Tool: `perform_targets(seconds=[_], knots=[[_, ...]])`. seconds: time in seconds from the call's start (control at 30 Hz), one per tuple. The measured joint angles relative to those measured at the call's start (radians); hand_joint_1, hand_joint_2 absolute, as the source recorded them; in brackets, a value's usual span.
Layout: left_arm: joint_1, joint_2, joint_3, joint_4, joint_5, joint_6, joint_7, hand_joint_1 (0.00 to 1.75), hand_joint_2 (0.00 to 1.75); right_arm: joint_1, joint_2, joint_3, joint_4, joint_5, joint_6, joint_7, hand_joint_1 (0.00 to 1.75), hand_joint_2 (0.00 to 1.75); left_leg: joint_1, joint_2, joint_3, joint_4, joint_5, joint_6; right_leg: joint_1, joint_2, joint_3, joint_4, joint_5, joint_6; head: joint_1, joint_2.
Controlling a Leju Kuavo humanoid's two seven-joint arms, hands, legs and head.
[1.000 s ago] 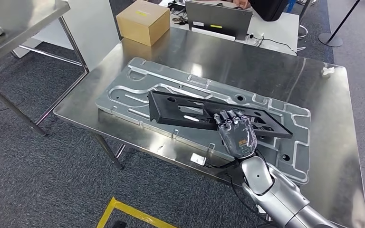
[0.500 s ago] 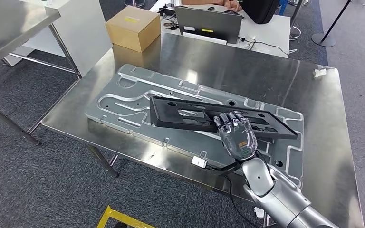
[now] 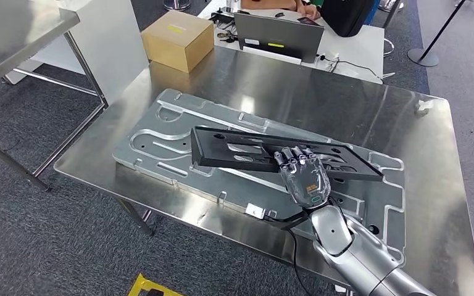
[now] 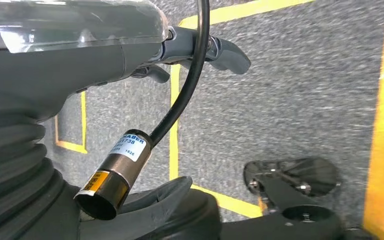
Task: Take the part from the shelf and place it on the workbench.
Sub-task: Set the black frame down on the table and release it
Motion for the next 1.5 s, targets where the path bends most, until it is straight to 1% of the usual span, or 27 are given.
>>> perform_targets(seconds=[0.07, 0.13, 0.17, 0.2, 0.23, 0.27, 0.3, 0.33, 0.37, 0.4, 0.43, 0.47, 0.5, 0.53, 0.57, 0.6, 0.67, 0.83, 0.97, 1.1, 1.23, 1.37, 1.5], knots=[[-0.001, 0.0, 0.0, 0.0, 0.0, 0.001, -0.001, 0.0, 1.75, -0.001, 0.0, 0.0, 0.0, 0.0, 0.0, -0.001, 1.75, 1.75, -0.001, 0.001, 0.007, 0.002, -0.005, -0.013, 0.007, -0.001, 0.009, -0.021, -0.011, -0.015, -0.001, 0.0], [-0.001, 0.0, 0.0, 0.0, -0.002, 0.002, -0.002, 0.0, 1.75, -0.002, 0.0, 0.0, 0.0, 0.0, 0.0, -0.001, 1.75, 1.75, -0.001, 0.001, 0.015, 0.016, -0.011, -0.025, 0.004, 0.002, 0.029, -0.028, -0.007, -0.03, -0.002, 0.0], [-0.002, 0.0, 0.0, 0.0, -0.002, 0.004, -0.004, 0.0, 1.75, -0.004, 0.0, 0.0, 0.0, 0.0, 0.0, -0.001, 1.75, 1.75, 0.0, 0.001, 0.008, 0.04, -0.02, -0.029, 0.002, 0.002, 0.041, -0.031, -0.009, -0.037, -0.002, 0.0], [-0.003, 0.0, 0.0, 0.0, -0.004, 0.006, -0.009, 0.0, 1.75, -0.006, 0.0, 0.0, 0.0, 0.0, 0.0, -0.001, 1.75, 1.75, 0.001, 0.001, -0.013, 0.082, -0.037, -0.032, 0.0, 0.003, 0.049, -0.034, -0.011, -0.043, -0.003, 0.0], [-0.003, 0.0, 0.0, 0.0, -0.007, 0.009, -0.017, 0.0, 1.75, -0.008, 0.0, 0.0, 0.0, 0.0, 0.0, -0.001, 1.75, 1.75, 0.002, 0.001, -0.043, 0.137, -0.059, -0.034, 0.001, 0.003, 0.054, -0.035, -0.015, -0.047, -0.004, 0.0], [-0.004, 0.0, 0.0, 0.0, -0.012, 0.012, -0.028, 0.0, 1.75, -0.007, 0.001, 0.0, 0.0, 0.0, 0.0, -0.001, 1.75, 1.75, 0.003, 0.001, -0.081, 0.195, -0.084, -0.036, 0.002, 0.004, 0.057, -0.034, -0.019, -0.05, -0.006, 0.0], [-0.003, 0.0, -0.001, 0.0, -0.017, 0.015, -0.039, 0.0, 1.75, -0.005, 0.001, 0.0, 0.0, 0.0, 0.0, -0.001, 1.75, 1.75, 0.003, 0.001, -0.119, 0.242, -0.102, -0.038, 0.003, 0.005, 0.059, -0.032, -0.024, -0.051, -0.006, 0.0], [-0.002, 0.0, -0.002, 0.0, -0.021, 0.017, -0.048, 0.0, 1.75, -0.002, 0.001, 0.0, 0.0, 0.0, 0.0, -0.001, 1.31, 1.31, 0.003, 0.001, -0.145, 0.263, -0.101, -0.038, 0.003, 0.006, 0.063, -0.03, -0.03, -0.051, -0.006, 0.0], [-0.001, 0.0, -0.002, 0.0, -0.022, 0.018, -0.054, 0.0, 1.75, 0.001, 0.0, 0.0, 0.0, 0.0, 0.0, -0.003, 0.87, 0.87, 0.003, 0.001, -0.155, 0.251, -0.079, -0.038, 0.004, 0.008, 0.068, -0.028, -0.037, -0.051, -0.006, 0.0], [0.0, 0.0, -0.002, 0.0, -0.021, 0.02, -0.057, 0.0, 1.75, 0.003, 0.0, -0.001, 0.0, 0.0, 0.0, -0.005, 0.44, 0.44, 0.003, 0.001, -0.149, 0.205, -0.035, -0.036, 0.004, 0.009, 0.075, -0.025, -0.044, -0.049, -0.006, 0.0], [0.0, 0.0, -0.002, 0.0, -0.021, 0.022, -0.058, 0.0, 1.75, 0.004, 0.0, -0.001, 0.0, 0.0, 0.0, -0.008, 0.0, 0.0, 0.003, 0.001, -0.132, 0.142, 0.014, -0.034, 0.003, 0.01, 0.082, -0.022, -0.052, -0.046, -0.006, 0.0], [-0.001, 0.001, -0.002, 0.0, -0.021, 0.024, -0.059, 0.0, 1.75, 0.004, 0.0, -0.001, 0.0, 0.0, 0.0, -0.009, 0.0, 0.0, 0.0, 0.001, -0.117, 0.086, 0.043, -0.031, 0.004, 0.011, 0.087, -0.02, -0.058, -0.042, -0.006, 0.0], [-0.003, 0.002, -0.002, 0.0, -0.021, 0.025, -0.06, 0.0, 1.75, 0.004, 0.0, -0.002, 0.0, 0.0, 0.0, -0.01, 0.0, 0.0, -0.002, 0.0, -0.105, 0.046, 0.061, -0.027, 0.004, 0.012, 0.089, -0.018, -0.063, -0.038, -0.007, 0.0], [-0.004, 0.002, -0.002, 0.0, -0.021, 0.026, -0.06, 0.0, 1.75, 0.005, 0.0, -0.002, 0.0, 0.0, 0.0, -0.012, 0.0, 0.0, -0.005, 0.0, -0.1, 0.027, 0.065, -0.023, 0.004, 0.012, 0.089, -0.017, -0.066, -0.033, -0.007, 0.0], [-0.005, 0.002, -0.002, 0.0, -0.021, 0.028, -0.058, 0.0, 1.75, 0.005, 0.0, -0.002, 0.0, 0.0, 0.0, -0.015, 0.0, 0.0, -0.006, 0.0, -0.1, 0.021, 0.064, -0.021, 0.006, 0.012, 0.088, -0.015, -0.068, -0.03, -0.007, 0.0], [-0.005, 0.002, -0.002, 0.0, -0.021, 0.03, -0.056, 0.0, 1.75, 0.005, 0.0, -0.003, 0.0, 0.0, 0.0, -0.019, 0.0, 0.0, -0.007, -0.001, -0.098, 0.016, 0.072, -0.019, 0.007, 0.012, 0.086, -0.015, -0.068, -0.029, -0.008, 0.0], [-0.004, 0.002, -0.002, 0.0, -0.019, 0.03, -0.05, 0.0, 1.75, 0.005, 0.0, -0.007, 0.001, 0.0, 0.0, -0.029, 0.0, 0.0, -0.007, -0.002, -0.097, 0.013, 0.079, -0.019, 0.008, 0.011, 0.088, -0.017, -0.068, -0.031, -0.008, 0.0], [-0.008, 0.003, -0.002, 0.0, -0.015, 0.007, -0.043, 0.0, 1.75, 0.004, 0.001, -0.02, 0.001, 0.0, 0.0, -0.047, 0.0, 0.0, -0.008, -0.003, -0.097, 0.013, 0.074, -0.011, 0.008, 0.009, 0.095, -0.03, -0.068, -0.029, -0.007, 0.0], [-0.008, 0.004, -0.002, 0.0, -0.015, -0.007, -0.042, 0.0, 1.75, 0.004, 0.006, -0.027, 0.005, 0.0, 0.0, -0.061, 0.0, 0.0, -0.008, -0.003, -0.096, 0.013, 0.073, -0.008, 0.008, 0.008, 0.096, -0.033, -0.067, -0.023, -0.007, 0.0], [-0.008, 0.004, -0.002, 0.0, -0.015, -0.011, -0.042, 0.0, 1.75, 0.004, 0.009, -0.031, 0.008, 0.0, 0.0, -0.064, 0.0, 0.0, -0.009, -0.003, -0.096, 0.013, 0.074, -0.006, 0.008, 0.008, 0.096, -0.033, -0.065, -0.019, -0.007, 0.0], [-0.008, 0.004, -0.002, 0.0, -0.012, -0.016, -0.044, 0.0, 0.0, 0.004, 0.011, -0.033, 0.008, 0.0, 0.0, -0.068, 0.0, 0.0, -0.008, -0.003, -0.095, 0.013, 0.074, -0.006, 0.008, 0.008, 0.096, -0.033, -0.065, -0.018, -0.007, 0.0], [-0.007, 0.004, 0.0, 0.0, -0.008, -0.021, -0.051, 0.0, 0.0, 0.005, 0.015, -0.039, 0.008, 0.0, 0.0, -0.083, 0.0, 0.0, -0.008, -0.002, -0.094, 0.013, 0.074, -0.006, 0.009, 0.008, 0.096, -0.032, -0.065, -0.018, -0.007, 0.0], [-0.007, 0.005, 0.002, 0.0, 0.001, -0.035, -0.07, 0.0, 0.0, 0.017, 0.027, -0.067, 0.007, 0.0, 0.0, -0.136, 0.0, 0.0, -0.007, -0.002, -0.094, 0.013, 0.075, -0.006, 0.01, 0.008, 0.096, -0.032, -0.065, -0.018, -0.007, 0.0]])
